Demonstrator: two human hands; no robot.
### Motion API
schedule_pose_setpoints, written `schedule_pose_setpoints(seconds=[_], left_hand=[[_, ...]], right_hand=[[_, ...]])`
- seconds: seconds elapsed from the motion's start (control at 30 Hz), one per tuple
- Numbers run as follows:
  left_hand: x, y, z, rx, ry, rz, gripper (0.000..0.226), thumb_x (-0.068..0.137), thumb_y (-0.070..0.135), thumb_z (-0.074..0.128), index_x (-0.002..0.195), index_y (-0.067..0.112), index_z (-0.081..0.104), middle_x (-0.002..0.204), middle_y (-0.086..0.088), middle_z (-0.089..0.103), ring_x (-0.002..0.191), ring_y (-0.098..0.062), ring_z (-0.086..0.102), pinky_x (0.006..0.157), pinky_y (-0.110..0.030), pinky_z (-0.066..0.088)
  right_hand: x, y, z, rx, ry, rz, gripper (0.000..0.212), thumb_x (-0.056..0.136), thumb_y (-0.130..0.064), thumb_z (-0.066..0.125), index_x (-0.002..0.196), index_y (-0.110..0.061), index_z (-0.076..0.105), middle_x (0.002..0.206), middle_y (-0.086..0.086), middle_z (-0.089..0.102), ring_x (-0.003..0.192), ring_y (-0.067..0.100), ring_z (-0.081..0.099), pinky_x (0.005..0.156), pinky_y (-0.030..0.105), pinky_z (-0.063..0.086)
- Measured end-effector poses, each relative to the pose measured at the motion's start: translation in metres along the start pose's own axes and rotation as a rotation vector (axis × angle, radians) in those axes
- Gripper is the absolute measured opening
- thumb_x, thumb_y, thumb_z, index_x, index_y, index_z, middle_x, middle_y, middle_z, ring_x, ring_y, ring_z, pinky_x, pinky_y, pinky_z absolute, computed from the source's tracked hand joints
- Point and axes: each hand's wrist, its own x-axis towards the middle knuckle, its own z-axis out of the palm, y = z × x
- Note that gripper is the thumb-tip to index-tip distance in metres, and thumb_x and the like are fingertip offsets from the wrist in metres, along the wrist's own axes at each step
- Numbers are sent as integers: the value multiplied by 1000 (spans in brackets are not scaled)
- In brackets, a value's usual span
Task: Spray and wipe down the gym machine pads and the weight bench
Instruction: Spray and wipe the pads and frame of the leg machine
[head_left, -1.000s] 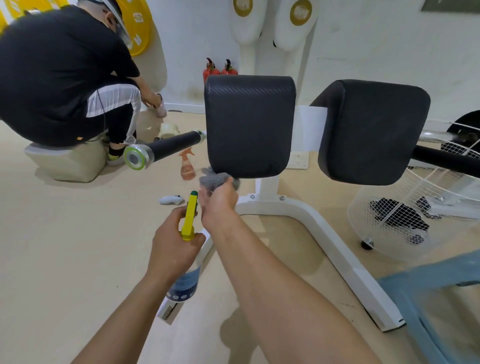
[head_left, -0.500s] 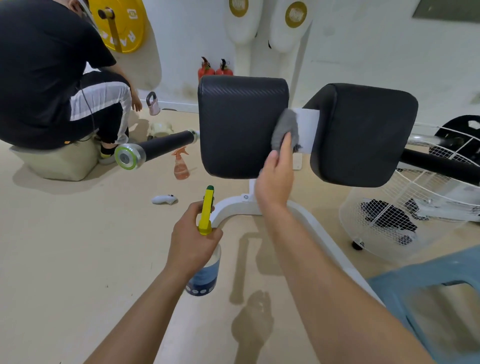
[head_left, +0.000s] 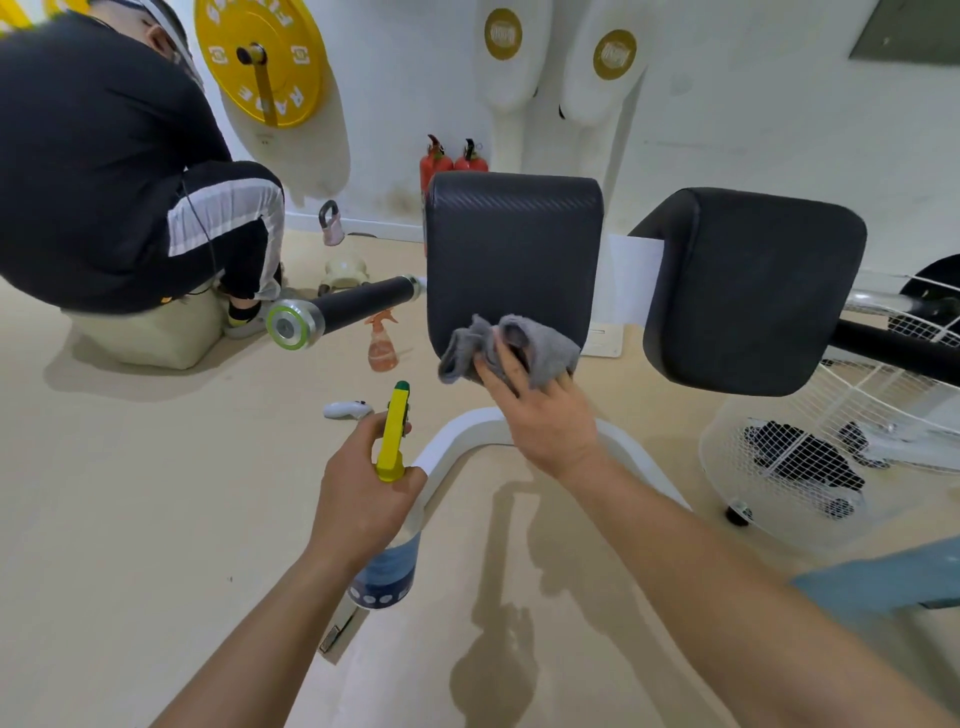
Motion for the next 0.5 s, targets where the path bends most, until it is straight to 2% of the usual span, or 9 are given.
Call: schedule_pose_setpoints(seconds=[0.1,0.23,0.3,0.37,0.5], left_hand=[[2,2,4,-20,0,6,41,78,6,68,108,33,59,85,10,64,62,-4,55,59,-26,40],[2,6,13,-42,2,-19,39,79,7,67,107,32,60,94,14,66,68,-4,57,61,-22,40],[2,7,16,-50,-3,-31,39,79,7,67,108,33,60,98,18,66,75,-1,59,63,-18,40],[2,8,19,-58,-3,-29,41,79,7,68,109,33,61,100,19,67,78,0,60,64,-18,40],[2,11,19,-64,-17,-25,41,78,6,68,107,35,60,93,15,68,69,0,58,62,-20,39]], right_hand=[[25,9,-14,-11,5,-225,53,100,-3,28,152,-9,39,161,13,27,136,41,44,100,47,45],[73,2,-32,-1,-51,-409,57,97,-6,24,153,-12,36,162,16,26,127,41,51,94,47,49],[85,1,-34,-8,-75,-448,59,95,-8,34,154,-15,35,162,14,26,133,39,45,104,47,42],[82,8,-31,-37,-92,-469,60,95,-9,44,155,-14,33,162,11,26,144,37,32,114,49,29],[42,37,-24,-95,-106,-415,62,96,-11,43,156,-13,28,163,7,25,150,34,23,115,56,25]])
